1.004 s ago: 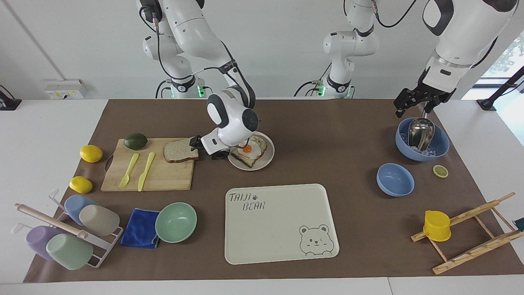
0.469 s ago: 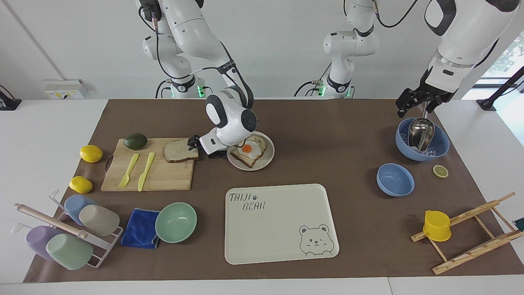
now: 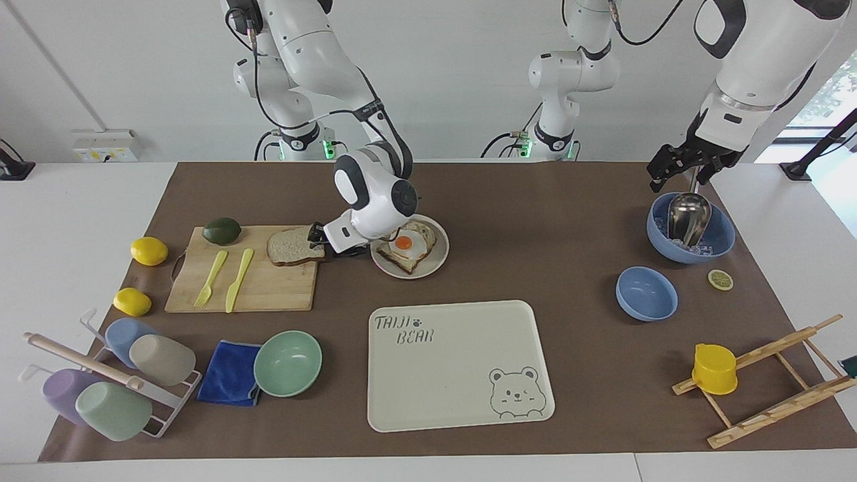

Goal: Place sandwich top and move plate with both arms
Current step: 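Grasp the bread slice with the right gripper and lift it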

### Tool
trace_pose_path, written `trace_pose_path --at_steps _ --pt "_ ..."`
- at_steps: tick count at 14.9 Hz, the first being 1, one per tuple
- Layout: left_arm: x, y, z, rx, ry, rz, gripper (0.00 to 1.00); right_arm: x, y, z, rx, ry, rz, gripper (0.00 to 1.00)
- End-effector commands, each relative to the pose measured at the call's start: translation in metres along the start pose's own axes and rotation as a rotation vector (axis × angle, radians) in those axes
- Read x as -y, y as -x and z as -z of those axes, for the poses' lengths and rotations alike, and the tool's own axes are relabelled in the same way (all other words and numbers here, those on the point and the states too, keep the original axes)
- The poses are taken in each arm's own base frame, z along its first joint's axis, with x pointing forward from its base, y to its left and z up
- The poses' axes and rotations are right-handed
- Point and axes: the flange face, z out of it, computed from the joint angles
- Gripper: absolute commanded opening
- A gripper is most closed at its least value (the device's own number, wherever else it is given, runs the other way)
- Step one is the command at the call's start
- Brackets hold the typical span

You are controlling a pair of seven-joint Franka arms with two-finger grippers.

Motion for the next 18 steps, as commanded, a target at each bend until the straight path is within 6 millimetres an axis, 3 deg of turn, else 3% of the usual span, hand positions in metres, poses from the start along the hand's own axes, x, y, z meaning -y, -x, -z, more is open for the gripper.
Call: trace_pose_path --at_steps 1,8,12,18 --pt "0.0025 0.0057 0.0000 -0.005 -0.015 -0.006 1.00 -0.0104 0.0032 -0.0011 -0.009 0.015 0.020 0.66" --pt "0.0026 0.0057 0.0000 -0.006 -0.017 -0.002 1.00 -0.0169 0.0005 -0.0079 -0.004 0.033 0.026 0.65" --pt "0.0024 0.0049 0.0006 -0.013 -0.014 -0.003 1.00 -0.0171 0.0012 -0.0071 -0.004 0.034 0.026 0.54" --pt "0.0038 0.0037 0.0003 -0.017 -0.014 0.005 1.00 -0.0154 0.0036 -0.0058 -0.004 0.038 0.031 0.50"
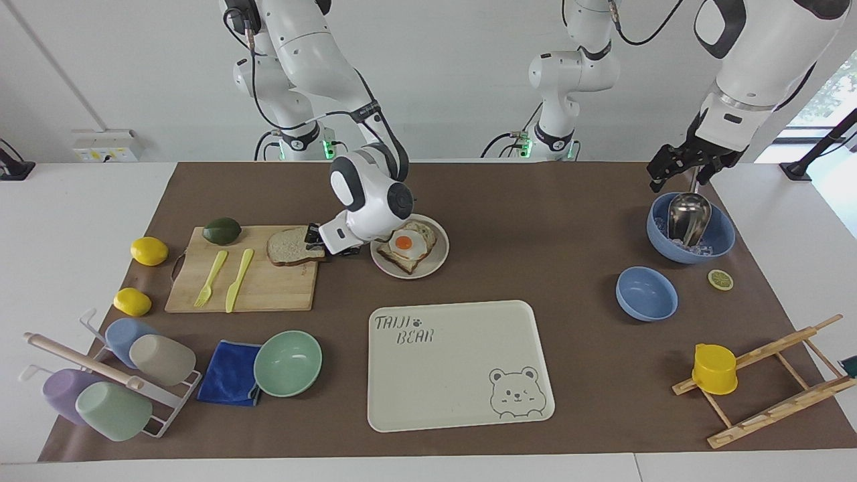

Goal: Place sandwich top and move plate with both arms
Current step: 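Grasp the bread slice with the right gripper and lift it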

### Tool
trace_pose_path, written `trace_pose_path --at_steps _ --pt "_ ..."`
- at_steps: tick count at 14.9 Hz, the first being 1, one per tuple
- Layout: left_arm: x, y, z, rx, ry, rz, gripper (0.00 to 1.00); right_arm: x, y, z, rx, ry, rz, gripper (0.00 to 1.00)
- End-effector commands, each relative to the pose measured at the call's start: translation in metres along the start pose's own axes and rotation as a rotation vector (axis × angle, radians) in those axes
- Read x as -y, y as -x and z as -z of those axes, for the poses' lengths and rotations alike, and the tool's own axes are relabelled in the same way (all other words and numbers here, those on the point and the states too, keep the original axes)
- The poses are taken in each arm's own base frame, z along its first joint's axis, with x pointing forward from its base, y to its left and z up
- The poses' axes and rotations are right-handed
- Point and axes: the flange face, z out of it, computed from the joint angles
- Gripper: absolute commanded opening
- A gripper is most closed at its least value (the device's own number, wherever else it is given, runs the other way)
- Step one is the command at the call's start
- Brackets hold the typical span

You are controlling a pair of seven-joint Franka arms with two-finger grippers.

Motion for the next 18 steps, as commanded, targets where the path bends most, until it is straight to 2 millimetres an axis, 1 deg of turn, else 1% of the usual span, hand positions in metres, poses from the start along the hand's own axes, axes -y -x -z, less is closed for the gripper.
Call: trace_pose_path --at_steps 1,2,4,6,10,12,13,14,15,16,17,18 --pt "0.004 0.003 0.001 -0.020 -0.015 0.005 1.00 -0.008 0.007 0.002 -0.010 0.017 0.025 0.46" --pt "0.004 0.003 0.001 -0.020 -0.013 0.005 1.00 -0.008 0.007 0.001 -0.008 0.019 0.027 0.41" --pt "0.002 0.003 0.001 -0.022 -0.013 0.000 1.00 -0.008 0.007 0.001 -0.007 0.020 0.027 0.32" --pt "-0.001 0.004 0.002 -0.022 -0.015 -0.004 1.00 -0.007 0.009 0.002 -0.004 0.027 0.030 0.29" --pt "0.002 0.004 -0.001 -0.019 -0.013 -0.002 1.00 -0.007 0.010 0.004 -0.004 0.029 0.034 0.27" --pt "0.002 0.004 -0.002 -0.017 -0.014 -0.005 1.00 -0.008 0.009 0.005 -0.002 0.032 0.035 0.20" --pt "0.002 0.006 -0.006 -0.008 -0.015 -0.010 1.00 -0.008 0.009 0.006 -0.001 0.037 0.035 0.03" --pt "0.003 0.009 -0.007 -0.018 -0.013 -0.010 1.00 -0.008 0.011 0.008 0.005 0.045 0.040 0.00" --pt "0.004 0.009 -0.008 -0.027 -0.012 -0.010 1.00 -0.006 0.014 0.016 0.005 0.055 0.065 0.00" --pt "0.005 0.010 -0.013 -0.023 -0.012 -0.007 1.00 -0.007 0.013 0.029 0.005 0.066 0.077 0.00" --pt "0.004 0.012 -0.013 -0.032 -0.008 -0.004 1.00 -0.012 0.010 0.044 0.012 0.077 0.097 0.00" --pt "0.005 0.010 -0.016 -0.043 -0.005 -0.003 1.00 -0.015 0.009 0.064 0.016 0.079 0.119 0.00"
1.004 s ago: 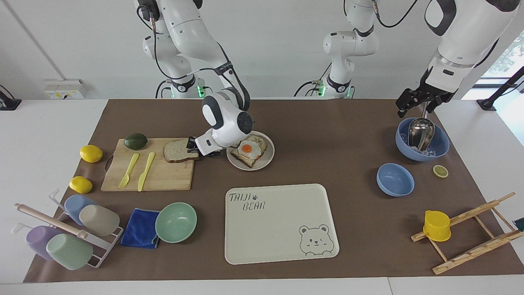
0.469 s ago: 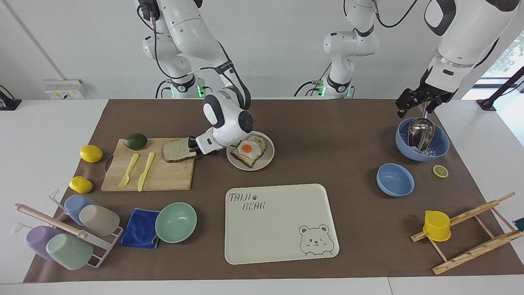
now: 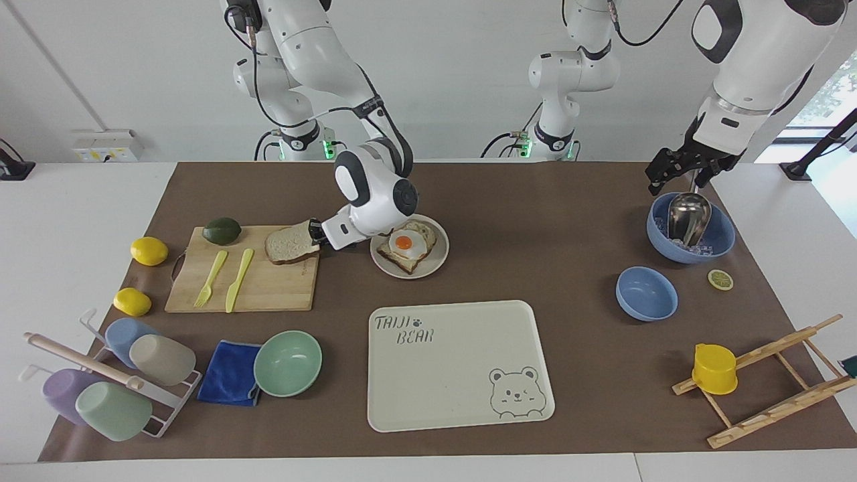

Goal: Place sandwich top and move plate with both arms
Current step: 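Grasp the bread slice with the right gripper and lift it, then lower the bread onto the egg toast while the left gripper approaches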

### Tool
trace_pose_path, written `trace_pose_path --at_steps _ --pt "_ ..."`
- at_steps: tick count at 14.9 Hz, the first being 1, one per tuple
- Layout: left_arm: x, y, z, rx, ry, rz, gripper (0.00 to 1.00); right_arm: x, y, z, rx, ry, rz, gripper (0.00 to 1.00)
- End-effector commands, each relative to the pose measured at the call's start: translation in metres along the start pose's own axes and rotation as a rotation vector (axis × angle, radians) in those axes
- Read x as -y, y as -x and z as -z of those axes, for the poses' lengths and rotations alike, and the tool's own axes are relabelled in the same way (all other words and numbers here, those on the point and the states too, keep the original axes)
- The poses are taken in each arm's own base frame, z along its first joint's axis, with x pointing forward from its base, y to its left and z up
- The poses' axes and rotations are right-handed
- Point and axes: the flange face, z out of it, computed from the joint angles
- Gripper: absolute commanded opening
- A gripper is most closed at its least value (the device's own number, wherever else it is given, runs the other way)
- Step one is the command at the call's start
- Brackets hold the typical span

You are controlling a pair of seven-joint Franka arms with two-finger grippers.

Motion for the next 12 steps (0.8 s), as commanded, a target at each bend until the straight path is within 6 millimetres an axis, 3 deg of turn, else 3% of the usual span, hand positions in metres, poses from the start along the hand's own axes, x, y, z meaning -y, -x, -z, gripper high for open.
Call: trace_pose_path --at_steps 1,6,12 --pt "0.005 0.011 -0.008 -0.042 -0.005 -0.005 1.00 -0.017 -0.004 0.057 -0.013 0.015 0.043 0.00" --pt "0.005 0.029 -0.032 -0.042 0.018 -0.006 1.00 0.010 0.013 0.151 0.015 -0.086 0.050 0.00" --pt "0.000 0.031 -0.034 -0.049 0.043 -0.007 1.00 0.041 0.020 0.172 0.054 -0.310 -0.099 0.00"
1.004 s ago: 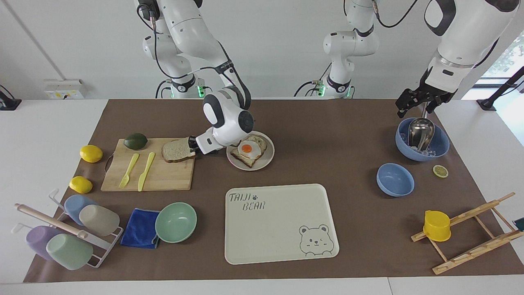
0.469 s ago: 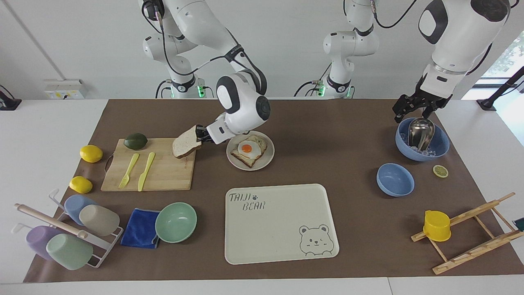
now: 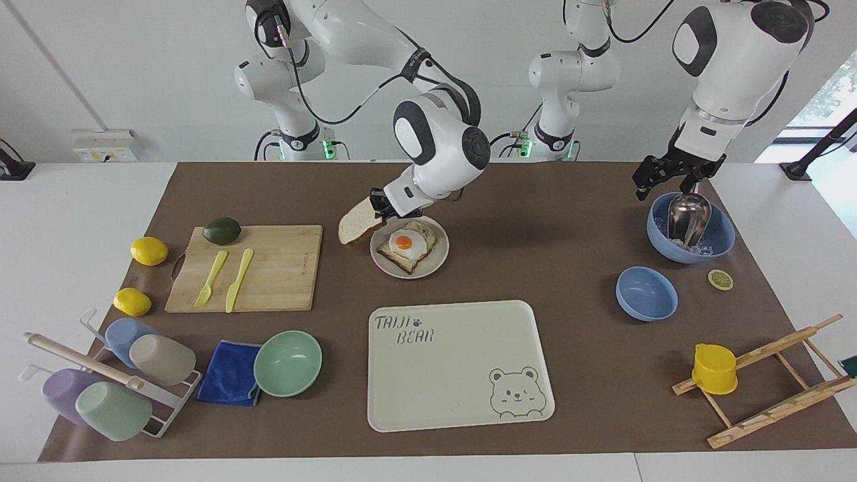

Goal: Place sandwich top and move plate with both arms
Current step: 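Lower the bread onto the egg toast while the left gripper approaches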

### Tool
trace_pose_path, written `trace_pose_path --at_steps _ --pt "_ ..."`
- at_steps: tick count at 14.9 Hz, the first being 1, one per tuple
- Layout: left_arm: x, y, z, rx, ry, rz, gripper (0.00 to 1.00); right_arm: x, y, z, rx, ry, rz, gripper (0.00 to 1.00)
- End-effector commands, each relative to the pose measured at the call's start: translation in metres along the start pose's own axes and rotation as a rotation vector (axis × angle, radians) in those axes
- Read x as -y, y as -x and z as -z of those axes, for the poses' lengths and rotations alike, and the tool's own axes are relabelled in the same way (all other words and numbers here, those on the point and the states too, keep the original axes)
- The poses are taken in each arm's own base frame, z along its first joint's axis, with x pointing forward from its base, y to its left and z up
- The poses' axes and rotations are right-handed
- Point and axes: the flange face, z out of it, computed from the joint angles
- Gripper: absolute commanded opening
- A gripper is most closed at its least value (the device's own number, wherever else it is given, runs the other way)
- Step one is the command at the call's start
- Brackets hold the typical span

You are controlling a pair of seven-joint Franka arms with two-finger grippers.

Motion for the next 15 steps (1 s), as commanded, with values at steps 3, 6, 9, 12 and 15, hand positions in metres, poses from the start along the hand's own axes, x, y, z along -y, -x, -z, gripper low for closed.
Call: trace_pose_path --at_steps 3,6,9,12,15 --pt "-0.003 0.012 -0.005 -0.022 0.021 -0.013 1.00 0.013 -0.009 0.006 0.002 -0.103 -0.039 0.00" --pt "-0.003 0.017 -0.010 -0.021 0.021 -0.013 1.00 0.027 -0.010 0.014 -0.031 -0.188 -0.036 0.00" --pt "-0.003 0.018 -0.010 -0.021 0.022 -0.015 1.00 0.034 -0.011 0.018 -0.045 -0.207 -0.032 0.00" --pt "-0.004 0.019 -0.013 -0.018 0.022 -0.015 1.00 0.042 -0.018 0.020 -0.065 -0.304 -0.064 0.00" --pt "-0.008 0.019 -0.018 -0.006 0.045 -0.014 1.00 0.041 -0.025 0.014 -0.024 -0.355 -0.141 0.00"
